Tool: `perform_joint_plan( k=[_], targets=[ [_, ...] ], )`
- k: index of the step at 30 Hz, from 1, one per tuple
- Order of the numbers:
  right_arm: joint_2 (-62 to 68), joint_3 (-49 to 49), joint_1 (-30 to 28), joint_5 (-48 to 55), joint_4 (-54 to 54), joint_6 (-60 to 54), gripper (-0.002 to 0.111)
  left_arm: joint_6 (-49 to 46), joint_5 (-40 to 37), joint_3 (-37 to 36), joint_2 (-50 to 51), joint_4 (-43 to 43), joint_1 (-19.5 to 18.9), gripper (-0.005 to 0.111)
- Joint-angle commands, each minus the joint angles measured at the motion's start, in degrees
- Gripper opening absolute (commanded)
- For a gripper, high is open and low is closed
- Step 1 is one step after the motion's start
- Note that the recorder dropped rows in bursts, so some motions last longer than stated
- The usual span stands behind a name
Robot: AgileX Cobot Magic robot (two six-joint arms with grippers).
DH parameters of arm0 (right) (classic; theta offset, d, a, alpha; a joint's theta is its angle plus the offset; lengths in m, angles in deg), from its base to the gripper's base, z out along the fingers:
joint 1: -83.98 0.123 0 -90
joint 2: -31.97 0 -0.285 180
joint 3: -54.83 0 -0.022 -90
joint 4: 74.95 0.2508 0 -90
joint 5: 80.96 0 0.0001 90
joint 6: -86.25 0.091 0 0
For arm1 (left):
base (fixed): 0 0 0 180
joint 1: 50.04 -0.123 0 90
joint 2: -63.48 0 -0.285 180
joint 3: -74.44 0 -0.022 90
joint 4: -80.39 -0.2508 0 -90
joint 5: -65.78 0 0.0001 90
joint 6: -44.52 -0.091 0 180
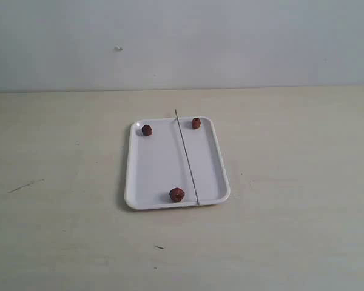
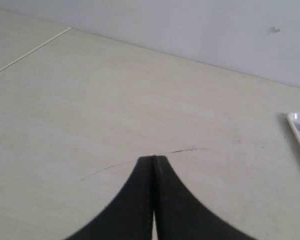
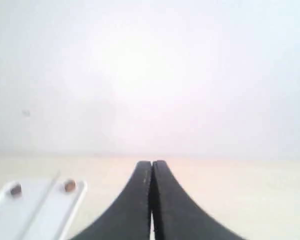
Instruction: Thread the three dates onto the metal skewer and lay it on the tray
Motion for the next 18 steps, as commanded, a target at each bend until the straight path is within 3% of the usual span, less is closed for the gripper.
perform_joint_plan(
  k=[1, 11, 15, 18],
  targets=[
    [-0.3, -0.3, -0.3, -12.9, 2.2, 6.1, 0.000, 0.3, 0.1, 0.0, -0.3, -0.2, -0.2, 0.000],
    [-0.3, 0.3, -0.3, -34.3, 6.6, 18.5, 0.000, 0.3, 0.1, 0.0, -0.3, -0.2, -0.2, 0.000],
    [3.4, 10.4, -0.3, -26.9, 17.9, 12.5, 0.000, 0.3, 0.1, 0.0, -0.3, -0.2, -0.2, 0.000],
    [12.0, 18.9, -0.3, -24.0, 18.2, 9.4, 0.000, 0.3, 0.1, 0.0, -0.3, -0.2, -0.2, 0.000]
  ],
)
